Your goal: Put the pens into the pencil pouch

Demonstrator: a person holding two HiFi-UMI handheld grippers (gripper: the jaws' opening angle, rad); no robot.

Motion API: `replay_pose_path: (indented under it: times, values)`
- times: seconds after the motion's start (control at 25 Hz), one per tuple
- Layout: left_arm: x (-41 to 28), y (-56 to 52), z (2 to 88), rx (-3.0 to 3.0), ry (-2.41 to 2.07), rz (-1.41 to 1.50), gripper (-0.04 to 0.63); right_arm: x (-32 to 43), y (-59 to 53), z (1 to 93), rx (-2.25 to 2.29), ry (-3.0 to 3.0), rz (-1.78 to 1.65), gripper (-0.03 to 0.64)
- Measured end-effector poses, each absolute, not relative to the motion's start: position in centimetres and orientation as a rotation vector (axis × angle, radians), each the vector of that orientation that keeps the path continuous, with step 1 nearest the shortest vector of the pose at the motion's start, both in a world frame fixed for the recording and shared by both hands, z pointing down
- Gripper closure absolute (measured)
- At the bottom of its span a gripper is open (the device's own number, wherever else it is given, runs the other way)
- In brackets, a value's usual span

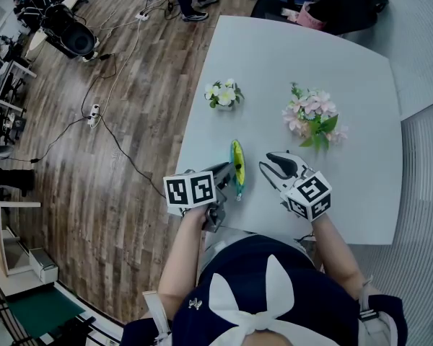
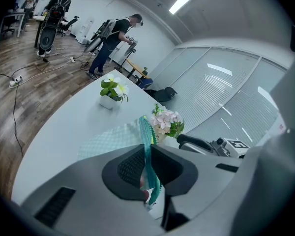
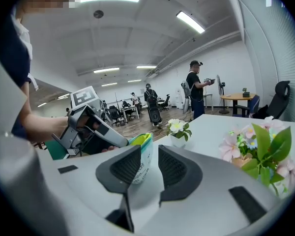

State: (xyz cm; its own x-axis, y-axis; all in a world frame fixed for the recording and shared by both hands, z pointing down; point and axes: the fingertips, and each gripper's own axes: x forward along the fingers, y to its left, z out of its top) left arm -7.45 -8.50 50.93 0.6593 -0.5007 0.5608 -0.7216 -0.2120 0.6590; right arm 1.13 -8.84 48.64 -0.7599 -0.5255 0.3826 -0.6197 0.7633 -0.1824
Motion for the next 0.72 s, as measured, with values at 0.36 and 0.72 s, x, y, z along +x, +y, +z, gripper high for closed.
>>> replay_pose_path:
  times: [0.36,0.72]
  values:
    - [-7.2,-8.6,51.0,1.876,-0.956,0.286,0.541,6.7,-9.1,51.1,1.044,-2.534,0.506,0.485]
    - [-7.0,-8.8,51.1,1.871,-0.947,0.287,0.541,10.6,-9.6,54.4,1.154,-2.388,0.587,0.477]
